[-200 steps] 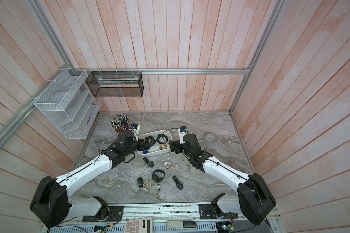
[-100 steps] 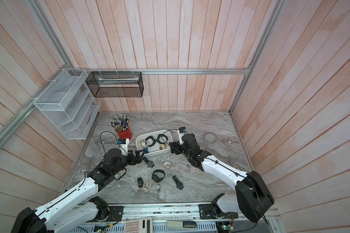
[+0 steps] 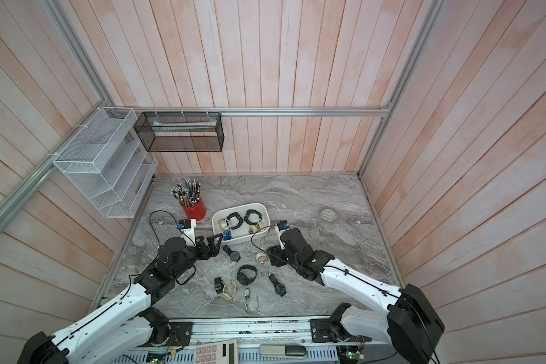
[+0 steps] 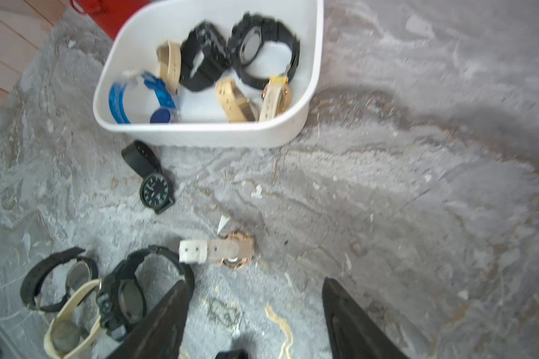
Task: Put the watch into the storage box
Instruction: Pick up the watch at the center of the board.
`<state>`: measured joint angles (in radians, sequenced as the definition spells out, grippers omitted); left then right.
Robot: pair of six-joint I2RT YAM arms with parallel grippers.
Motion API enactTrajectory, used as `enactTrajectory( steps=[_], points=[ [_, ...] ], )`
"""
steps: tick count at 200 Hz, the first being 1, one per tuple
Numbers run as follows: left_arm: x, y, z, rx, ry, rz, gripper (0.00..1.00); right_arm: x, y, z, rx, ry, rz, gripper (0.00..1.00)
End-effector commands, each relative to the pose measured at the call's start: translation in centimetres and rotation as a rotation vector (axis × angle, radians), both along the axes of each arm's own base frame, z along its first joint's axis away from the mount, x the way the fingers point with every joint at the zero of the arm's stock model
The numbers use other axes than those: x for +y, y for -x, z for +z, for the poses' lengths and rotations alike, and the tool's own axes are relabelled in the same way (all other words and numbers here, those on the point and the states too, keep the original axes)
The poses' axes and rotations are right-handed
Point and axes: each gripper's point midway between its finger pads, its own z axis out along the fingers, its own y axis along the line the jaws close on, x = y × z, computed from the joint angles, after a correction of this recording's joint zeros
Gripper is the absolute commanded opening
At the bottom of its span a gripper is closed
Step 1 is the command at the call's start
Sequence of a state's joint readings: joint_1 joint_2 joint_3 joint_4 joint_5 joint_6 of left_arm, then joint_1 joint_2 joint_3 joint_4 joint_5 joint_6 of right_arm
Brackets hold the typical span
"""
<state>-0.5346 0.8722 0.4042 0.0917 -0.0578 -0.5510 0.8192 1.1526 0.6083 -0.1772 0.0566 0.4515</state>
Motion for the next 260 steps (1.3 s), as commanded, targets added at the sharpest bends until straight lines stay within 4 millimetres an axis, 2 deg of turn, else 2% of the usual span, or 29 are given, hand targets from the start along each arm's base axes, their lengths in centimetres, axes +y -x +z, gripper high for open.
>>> enactTrajectory(
  steps=[1,30,54,83,144,169,205,228,260],
  points=[
    [0.3,-0.1,0.3,-0.02,0.014,0.017,1.0,-0.4,2.2,-1.9,0.065,0.029,-0.016,0.69],
    [0.5,0.0,0.3,-0.019,0.015,0.021,0.99,0.4,4.4,-3.7,0.128,0.037,0.016,0.65],
    [0.6,0.1,0.3,-0.023,0.011,0.021,1.0,0.5,5.4,-5.1,0.164,0.056,0.029,0.6],
    [0.6,0.2,0.2,-0.017,0.005,0.022,1.0,0.5,5.6,-5.9,0.178,0.067,0.024,0.55],
    [0.8,0.4,0.2,-0.017,0.003,0.027,1.0,0.6,5.9,-7.6,0.203,0.107,0.028,0.53],
    [0.9,0.4,0.1,-0.015,-0.005,0.03,1.0,0.6,5.9,-8.1,0.206,0.127,0.025,0.47],
    [1.0,0.3,0.1,-0.016,-0.008,0.033,1.0,0.4,5.5,-8.3,0.187,0.165,0.013,0.32],
    [0.9,0.3,0.2,-0.014,-0.003,0.03,1.0,0.5,5.0,-7.6,0.165,0.168,0.005,0.24],
    [1.0,0.3,0.0,-0.014,-0.009,0.034,1.0,-0.1,4.1,-6.4,0.117,0.205,-0.017,0.21]
  ],
)
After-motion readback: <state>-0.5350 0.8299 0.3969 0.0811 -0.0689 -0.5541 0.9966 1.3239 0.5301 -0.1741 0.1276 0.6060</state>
